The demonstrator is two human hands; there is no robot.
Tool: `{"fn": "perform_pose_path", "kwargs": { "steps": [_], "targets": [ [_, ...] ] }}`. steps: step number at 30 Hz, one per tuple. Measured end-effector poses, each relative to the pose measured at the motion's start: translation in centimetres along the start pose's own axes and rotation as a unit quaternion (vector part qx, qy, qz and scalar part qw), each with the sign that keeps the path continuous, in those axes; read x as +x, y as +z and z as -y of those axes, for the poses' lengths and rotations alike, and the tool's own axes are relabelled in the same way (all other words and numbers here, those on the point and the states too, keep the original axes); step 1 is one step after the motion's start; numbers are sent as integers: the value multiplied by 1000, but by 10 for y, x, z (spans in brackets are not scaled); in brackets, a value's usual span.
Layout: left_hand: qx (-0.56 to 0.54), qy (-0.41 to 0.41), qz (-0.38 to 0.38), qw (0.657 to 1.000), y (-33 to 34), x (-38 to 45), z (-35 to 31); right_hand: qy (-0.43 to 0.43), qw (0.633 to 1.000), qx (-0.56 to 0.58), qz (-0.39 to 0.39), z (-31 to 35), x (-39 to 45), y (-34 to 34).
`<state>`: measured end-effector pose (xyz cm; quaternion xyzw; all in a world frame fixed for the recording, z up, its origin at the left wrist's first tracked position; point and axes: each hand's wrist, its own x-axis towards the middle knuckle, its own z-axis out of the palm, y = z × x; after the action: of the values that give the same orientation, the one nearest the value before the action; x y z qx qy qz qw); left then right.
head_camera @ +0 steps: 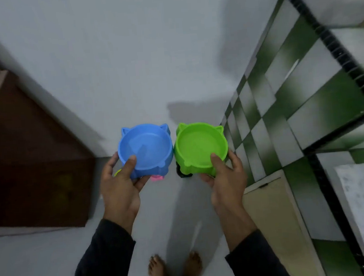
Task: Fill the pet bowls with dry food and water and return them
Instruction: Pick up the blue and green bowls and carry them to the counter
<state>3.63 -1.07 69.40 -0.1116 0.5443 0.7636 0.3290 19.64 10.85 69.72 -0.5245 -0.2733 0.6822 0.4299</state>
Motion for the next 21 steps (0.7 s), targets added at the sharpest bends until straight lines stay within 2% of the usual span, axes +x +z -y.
{"fn": "perform_pose_path", "kwargs": {
  "steps": [12,21],
  "targets": [
    [-38,51,76,995,89,-50,-58,-83,995,44,18,121,-26,14],
    [-31,69,139,987,131,-77,-85,-136,986,91,21,176,-46,4]
  ]
}}
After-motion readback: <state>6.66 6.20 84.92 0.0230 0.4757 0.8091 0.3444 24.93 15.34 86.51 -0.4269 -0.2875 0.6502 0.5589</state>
